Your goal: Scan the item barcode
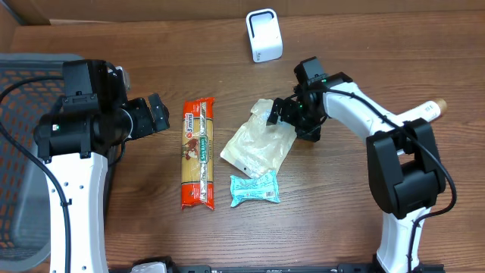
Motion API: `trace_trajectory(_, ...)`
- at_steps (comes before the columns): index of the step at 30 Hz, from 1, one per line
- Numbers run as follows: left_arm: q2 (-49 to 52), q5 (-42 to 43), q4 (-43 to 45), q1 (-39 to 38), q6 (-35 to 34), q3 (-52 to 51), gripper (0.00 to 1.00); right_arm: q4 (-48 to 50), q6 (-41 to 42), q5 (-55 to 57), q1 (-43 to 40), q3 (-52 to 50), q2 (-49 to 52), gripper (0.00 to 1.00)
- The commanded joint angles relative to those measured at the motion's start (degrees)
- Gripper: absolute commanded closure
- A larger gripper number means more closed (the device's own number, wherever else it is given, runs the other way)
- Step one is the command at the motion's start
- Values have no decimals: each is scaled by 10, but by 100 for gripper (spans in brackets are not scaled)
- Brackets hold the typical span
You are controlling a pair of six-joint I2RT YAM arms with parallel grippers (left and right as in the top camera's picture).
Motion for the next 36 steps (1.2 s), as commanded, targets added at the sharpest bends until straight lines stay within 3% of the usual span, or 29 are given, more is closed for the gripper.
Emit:
trace_trajectory(1, 4, -4, 1, 0, 9, 11, 0, 20, 65, 28, 23, -37, 29, 3)
trace_trajectory(5, 4, -4, 1, 0, 9, 11, 0, 50, 92, 48, 37, -72, 29, 22)
trace_trajectory(7, 4, -4, 1, 0, 9, 11, 1, 52, 92, 48, 37, -72, 29, 42)
trace_trajectory(10, 4, -4, 1, 0, 9, 11, 0, 56, 91, 48, 37, -72, 29, 57)
trace_trajectory(16, 4, -4, 1, 0, 9, 11, 0, 58, 89, 47, 37, -71, 28, 68)
trace_trajectory(19, 4, -4, 1, 0, 9, 11, 0, 57, 55, 33, 37, -59, 23, 83)
trace_trajectory(31, 4, -4, 1, 0, 9, 11, 0, -14, -108, 39, 36, 23, -48, 91)
trace_trajectory(36, 4, -4, 1, 0, 9, 11, 0, -68, -137, 128, 37, 61, -92, 92)
